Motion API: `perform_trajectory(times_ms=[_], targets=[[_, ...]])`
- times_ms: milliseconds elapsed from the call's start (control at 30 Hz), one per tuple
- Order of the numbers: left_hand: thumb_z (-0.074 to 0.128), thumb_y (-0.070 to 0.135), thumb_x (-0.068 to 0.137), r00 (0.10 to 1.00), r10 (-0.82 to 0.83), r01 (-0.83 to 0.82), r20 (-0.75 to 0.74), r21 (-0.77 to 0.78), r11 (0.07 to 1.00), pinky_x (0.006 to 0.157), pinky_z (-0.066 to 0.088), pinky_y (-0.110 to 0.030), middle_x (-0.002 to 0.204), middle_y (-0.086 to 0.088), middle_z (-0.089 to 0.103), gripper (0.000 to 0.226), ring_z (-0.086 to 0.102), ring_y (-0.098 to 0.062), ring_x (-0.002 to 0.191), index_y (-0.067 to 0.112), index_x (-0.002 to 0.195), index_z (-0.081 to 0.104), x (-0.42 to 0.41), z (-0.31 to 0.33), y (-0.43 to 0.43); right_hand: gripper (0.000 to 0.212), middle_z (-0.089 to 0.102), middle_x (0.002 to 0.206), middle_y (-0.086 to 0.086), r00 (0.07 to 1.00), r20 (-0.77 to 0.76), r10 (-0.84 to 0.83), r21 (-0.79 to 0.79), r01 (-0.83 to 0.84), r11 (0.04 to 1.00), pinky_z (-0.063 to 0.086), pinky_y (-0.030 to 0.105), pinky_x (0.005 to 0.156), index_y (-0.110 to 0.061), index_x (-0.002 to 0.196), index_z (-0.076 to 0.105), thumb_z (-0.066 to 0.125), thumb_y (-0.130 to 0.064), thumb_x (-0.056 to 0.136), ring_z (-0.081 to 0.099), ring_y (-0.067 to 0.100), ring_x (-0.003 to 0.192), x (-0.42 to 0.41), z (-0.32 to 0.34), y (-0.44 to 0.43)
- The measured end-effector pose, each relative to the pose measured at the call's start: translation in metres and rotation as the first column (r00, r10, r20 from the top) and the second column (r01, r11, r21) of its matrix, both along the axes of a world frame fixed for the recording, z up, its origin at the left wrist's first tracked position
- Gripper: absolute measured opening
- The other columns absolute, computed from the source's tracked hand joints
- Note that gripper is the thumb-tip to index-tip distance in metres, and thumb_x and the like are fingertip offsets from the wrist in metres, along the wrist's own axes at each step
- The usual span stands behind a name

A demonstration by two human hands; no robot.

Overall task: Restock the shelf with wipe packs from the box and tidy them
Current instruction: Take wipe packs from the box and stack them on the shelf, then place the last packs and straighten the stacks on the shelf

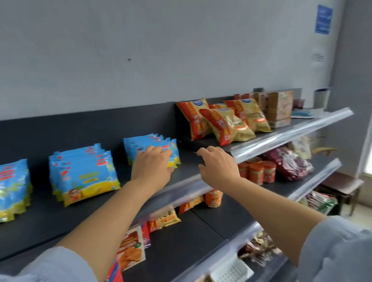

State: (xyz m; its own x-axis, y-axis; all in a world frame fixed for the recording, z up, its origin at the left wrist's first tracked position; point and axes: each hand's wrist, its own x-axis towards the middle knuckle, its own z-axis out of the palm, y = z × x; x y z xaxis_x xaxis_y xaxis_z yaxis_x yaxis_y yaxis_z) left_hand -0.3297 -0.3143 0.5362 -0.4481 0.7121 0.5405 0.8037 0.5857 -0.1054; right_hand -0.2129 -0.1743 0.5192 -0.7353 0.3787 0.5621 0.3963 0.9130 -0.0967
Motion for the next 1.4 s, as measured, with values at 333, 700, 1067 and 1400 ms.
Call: perform_trajectory(times_ms=[333,700,1067,1400], targets=[[0.053,0.039,0.091,0.979,-0.197,0.201,0.058,-0.074,0.977,0.091,0.039,-0.036,0.123,0.0,0.056,0.037,0.046,-0.022,0.119,0.022,0.124,0.053,0.121,-0.043,0.112,0.021,0.057,0.114,0.006,0.959,0.141,-0.247,-0.02,0.252,0.967,0.042,0.035,0.078,-0.015,0.11,0.055,0.05,-0.024,0.092,0.051,0.028,0.112,0.158,-0.038,0.084],[0.054,0.039,0.092,0.927,-0.272,0.329,0.257,-0.208,0.921,0.095,0.039,-0.036,0.122,0.0,0.055,0.036,0.045,-0.022,0.119,0.021,0.124,0.053,0.243,-0.137,0.195,0.026,0.059,0.112,0.006,0.897,0.309,-0.318,-0.127,0.37,0.92,0.046,0.037,0.078,-0.016,0.115,0.057,0.052,-0.018,0.09,0.056,0.028,0.108,0.288,-0.119,0.151],[0.055,0.039,0.092,0.868,-0.294,0.445,0.4,-0.364,0.818,0.099,0.041,-0.036,0.126,0.0,0.055,0.037,0.045,-0.022,0.121,0.021,0.124,0.053,0.287,-0.237,0.262,0.029,0.059,0.114,0.006,0.832,0.45,-0.324,-0.281,0.476,0.833,0.048,0.038,0.081,-0.016,0.12,0.055,0.051,-0.022,0.092,0.053,0.027,0.111,0.338,-0.216,0.201],[0.055,0.036,0.092,0.795,-0.334,0.582,0.506,-0.482,0.655,0.098,0.039,-0.037,0.121,0.0,0.055,0.032,0.046,-0.022,0.118,0.021,0.121,0.054,0.296,-0.333,0.329,0.027,0.06,0.113,0.005,0.748,0.572,-0.336,-0.398,0.611,0.684,0.051,0.039,0.083,-0.015,0.117,0.058,0.05,-0.023,0.092,0.055,0.027,0.109,0.342,-0.309,0.245]])
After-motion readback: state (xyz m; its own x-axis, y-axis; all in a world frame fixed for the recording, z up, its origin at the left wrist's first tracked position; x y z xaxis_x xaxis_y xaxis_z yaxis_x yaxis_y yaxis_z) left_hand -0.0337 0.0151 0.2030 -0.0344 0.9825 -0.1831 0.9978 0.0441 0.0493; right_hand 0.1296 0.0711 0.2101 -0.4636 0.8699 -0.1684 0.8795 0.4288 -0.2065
